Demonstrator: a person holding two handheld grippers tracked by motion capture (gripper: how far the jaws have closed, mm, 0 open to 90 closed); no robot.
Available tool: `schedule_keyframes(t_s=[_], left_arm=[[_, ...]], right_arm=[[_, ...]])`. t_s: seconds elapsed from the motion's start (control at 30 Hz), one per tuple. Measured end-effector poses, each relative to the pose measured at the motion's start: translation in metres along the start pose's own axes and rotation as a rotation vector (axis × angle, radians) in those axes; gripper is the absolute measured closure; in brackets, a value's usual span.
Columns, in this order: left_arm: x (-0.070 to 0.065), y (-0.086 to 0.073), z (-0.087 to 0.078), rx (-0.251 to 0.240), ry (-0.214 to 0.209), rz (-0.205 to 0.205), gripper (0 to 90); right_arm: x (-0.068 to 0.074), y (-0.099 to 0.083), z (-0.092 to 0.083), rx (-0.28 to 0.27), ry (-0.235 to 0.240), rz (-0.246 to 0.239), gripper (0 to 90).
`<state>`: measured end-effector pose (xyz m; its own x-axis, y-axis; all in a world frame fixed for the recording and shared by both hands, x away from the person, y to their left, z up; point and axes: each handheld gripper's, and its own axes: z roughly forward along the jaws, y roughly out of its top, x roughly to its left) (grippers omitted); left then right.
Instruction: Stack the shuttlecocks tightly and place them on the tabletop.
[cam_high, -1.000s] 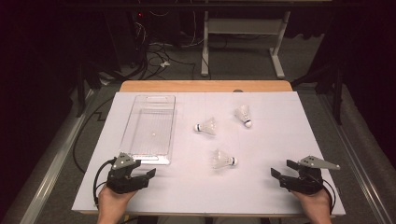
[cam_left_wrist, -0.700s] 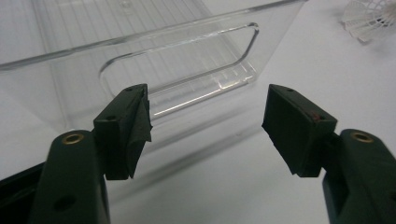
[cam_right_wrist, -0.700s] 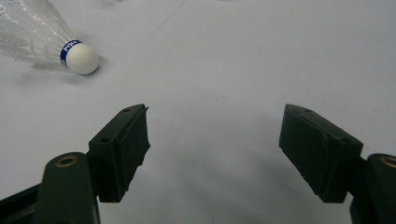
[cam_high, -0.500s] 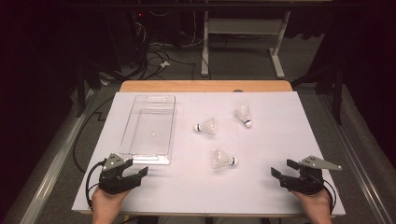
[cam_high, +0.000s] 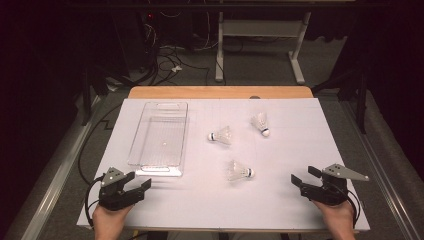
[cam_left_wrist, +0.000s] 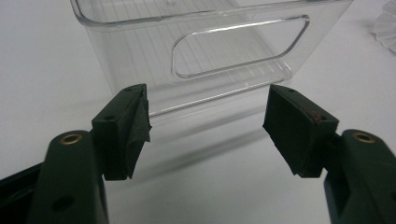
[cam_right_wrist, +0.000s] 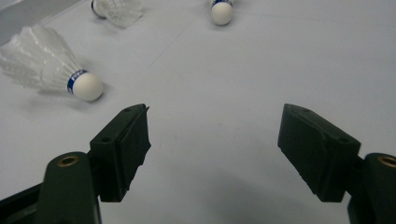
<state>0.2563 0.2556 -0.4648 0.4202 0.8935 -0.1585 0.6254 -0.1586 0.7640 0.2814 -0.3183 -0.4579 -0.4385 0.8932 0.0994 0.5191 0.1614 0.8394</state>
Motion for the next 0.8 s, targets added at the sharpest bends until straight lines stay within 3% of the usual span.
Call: schedule_keyframes(t_s=[0.13, 0.3, 0.8], left_arm=[[-0.001, 0.000, -0.002, -0.017, -0.002, 0.002, 32.0], [0.002, 0.000, -0.003, -0.023, -0.011, 0.002, 31.9], [0.002, 0.000, -0.006, -0.043, -0.004, 0.012, 31.7]], right_arm=[[0.001, 0.002, -0.002, -0.023, -0.002, 0.010, 26.6], [0.006, 0.005, -0.002, -0.047, -0.011, -0.010, 27.2], [0.026, 0.018, 0.005, -0.081, 0.037, -0.046, 28.4]])
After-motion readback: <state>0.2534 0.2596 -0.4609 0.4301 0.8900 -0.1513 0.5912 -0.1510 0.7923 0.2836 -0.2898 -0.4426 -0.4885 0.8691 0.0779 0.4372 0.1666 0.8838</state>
